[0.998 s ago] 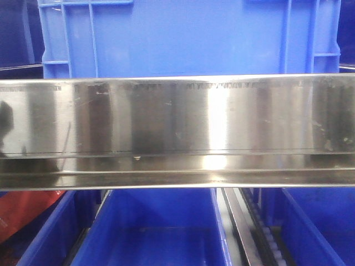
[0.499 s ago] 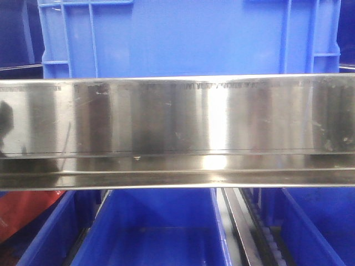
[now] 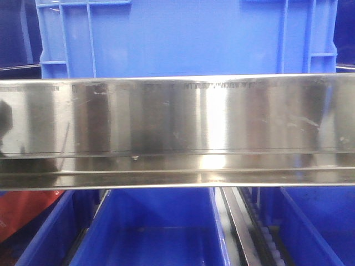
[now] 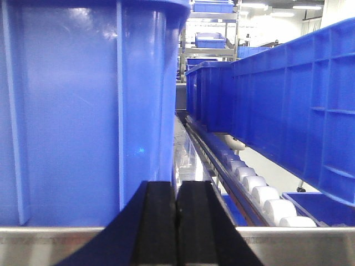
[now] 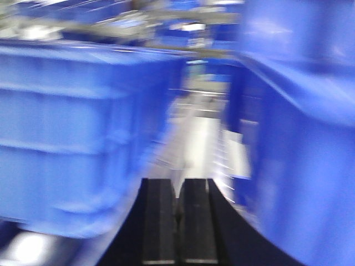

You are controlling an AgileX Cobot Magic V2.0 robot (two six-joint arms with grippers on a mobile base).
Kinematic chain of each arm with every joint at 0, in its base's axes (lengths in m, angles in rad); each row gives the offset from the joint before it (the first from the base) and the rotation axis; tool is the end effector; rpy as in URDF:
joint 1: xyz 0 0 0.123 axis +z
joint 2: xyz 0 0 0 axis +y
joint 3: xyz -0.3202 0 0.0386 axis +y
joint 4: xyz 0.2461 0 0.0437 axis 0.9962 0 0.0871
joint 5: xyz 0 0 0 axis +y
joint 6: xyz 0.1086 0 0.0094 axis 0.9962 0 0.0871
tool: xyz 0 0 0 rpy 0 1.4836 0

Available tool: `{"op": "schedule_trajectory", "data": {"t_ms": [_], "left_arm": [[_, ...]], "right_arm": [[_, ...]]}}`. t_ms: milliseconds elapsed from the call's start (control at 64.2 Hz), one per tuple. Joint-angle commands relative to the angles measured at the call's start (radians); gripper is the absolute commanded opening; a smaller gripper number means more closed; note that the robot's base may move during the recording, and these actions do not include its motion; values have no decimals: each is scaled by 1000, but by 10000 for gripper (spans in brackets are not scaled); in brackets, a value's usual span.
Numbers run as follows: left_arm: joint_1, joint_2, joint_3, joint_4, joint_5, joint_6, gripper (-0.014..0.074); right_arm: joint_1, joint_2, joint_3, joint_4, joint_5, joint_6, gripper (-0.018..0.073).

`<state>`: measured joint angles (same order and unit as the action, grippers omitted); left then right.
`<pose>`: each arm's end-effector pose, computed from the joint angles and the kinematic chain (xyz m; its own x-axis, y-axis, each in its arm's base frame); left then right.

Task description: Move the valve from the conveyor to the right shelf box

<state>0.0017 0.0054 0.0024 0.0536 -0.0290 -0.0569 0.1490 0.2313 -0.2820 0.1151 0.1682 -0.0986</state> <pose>0.0348 -0.0001 0.2168 0.1081 -0.0031 -0.9941 0.0002 1.0000 -0.0031 0.0488 0.0095 0.2868 -0.0314 0.0103 -0.9995 -0.1670 0.9858 0.0154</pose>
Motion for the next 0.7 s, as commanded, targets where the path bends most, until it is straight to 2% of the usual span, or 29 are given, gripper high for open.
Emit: {"op": "schedule_trajectory", "data": {"t_ms": [0,140,327,390,686], "left_arm": [[4,-5,-2,-7,-15,-7,-111],[4,-5,-2,-7,-15,-7,-111],[4,-5,-2,-7,-15,-7,-111],[4,-5,-2,-7,-15,-7,-111],[4,-5,-2,-7,-15,-7,-111]], "right_arm": [[-72,-75,77,5,-48,35,-162],[-122,-164,190,5,-74,37,-162],[-131,-231,282,5,-106,37,-162],[-131,-231,282,5,-149,37,-162],[-131,-231,282,-1,-129,37,-162]]}}
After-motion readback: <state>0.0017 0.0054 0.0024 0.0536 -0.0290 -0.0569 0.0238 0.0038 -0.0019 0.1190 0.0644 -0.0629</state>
